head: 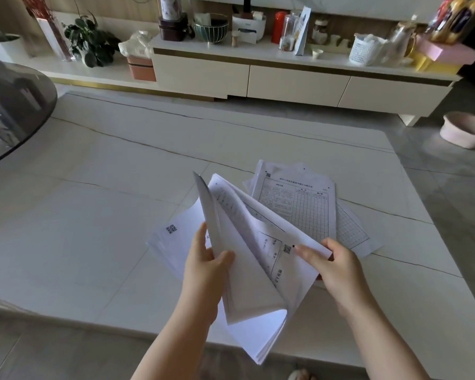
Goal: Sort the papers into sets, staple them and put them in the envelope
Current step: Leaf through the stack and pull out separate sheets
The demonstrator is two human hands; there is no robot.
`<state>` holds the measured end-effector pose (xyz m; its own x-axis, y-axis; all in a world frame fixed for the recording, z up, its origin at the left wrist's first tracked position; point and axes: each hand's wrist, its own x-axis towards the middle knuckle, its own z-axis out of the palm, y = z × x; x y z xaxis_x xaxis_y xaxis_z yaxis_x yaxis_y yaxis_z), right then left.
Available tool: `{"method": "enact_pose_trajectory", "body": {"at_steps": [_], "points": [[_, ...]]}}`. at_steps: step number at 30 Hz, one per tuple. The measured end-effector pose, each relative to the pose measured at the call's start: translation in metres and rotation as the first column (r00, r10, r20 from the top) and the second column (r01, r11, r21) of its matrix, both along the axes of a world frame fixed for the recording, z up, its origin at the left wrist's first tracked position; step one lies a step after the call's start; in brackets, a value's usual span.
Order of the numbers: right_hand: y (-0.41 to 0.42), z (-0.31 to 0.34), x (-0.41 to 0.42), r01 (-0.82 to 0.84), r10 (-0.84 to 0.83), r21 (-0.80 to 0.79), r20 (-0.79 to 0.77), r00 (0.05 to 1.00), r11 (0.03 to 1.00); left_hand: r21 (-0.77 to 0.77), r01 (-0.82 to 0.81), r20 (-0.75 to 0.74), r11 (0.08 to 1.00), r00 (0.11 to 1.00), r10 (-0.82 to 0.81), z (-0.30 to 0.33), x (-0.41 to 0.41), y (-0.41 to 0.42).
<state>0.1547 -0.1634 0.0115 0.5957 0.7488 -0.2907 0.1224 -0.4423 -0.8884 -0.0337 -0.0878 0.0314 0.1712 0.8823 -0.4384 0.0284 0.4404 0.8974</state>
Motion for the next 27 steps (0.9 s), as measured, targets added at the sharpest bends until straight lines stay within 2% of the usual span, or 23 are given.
{"method": "enact_pose_trajectory", "body": {"at_steps": [2,4,7,12,16,21,27], "points": [[0.002,0.007,-0.007,0.007,0.013,0.082,-0.246,0.969,0.997,0.076,0.050,-0.013,0.996,0.999,-0.049,0.001,0.000,-0.001],[0.004,0.010,-0.013,-0.010,0.073,0.130,-0.489,0.869,0.991,0.152,0.125,-0.082,0.981,0.990,-0.113,0.000,0.002,-0.002],[0.004,0.012,-0.018,-0.023,0.109,0.143,-0.635,0.765,0.990,0.162,0.175,-0.127,0.971,0.980,-0.155,-0.003,0.002,0.000],[0.005,0.009,-0.014,-0.049,0.134,0.147,-0.655,0.744,0.988,0.136,0.164,-0.130,0.977,0.981,-0.147,-0.006,0.002,0.000],[0.004,0.007,-0.011,-0.070,0.143,0.135,-0.678,0.721,0.988,0.131,0.224,-0.078,0.966,0.974,-0.215,-0.005,0.000,0.001],[0.002,0.009,-0.009,-0.110,0.159,0.114,-0.690,0.707,0.987,0.151,0.288,-0.182,0.946,0.948,-0.260,-0.004,0.000,0.000],[0.003,0.009,0.000,0.083,0.053,0.133,-0.785,0.618,0.988,0.142,0.244,-0.176,0.959,0.960,-0.218,-0.006,0.001,0.001]]}}
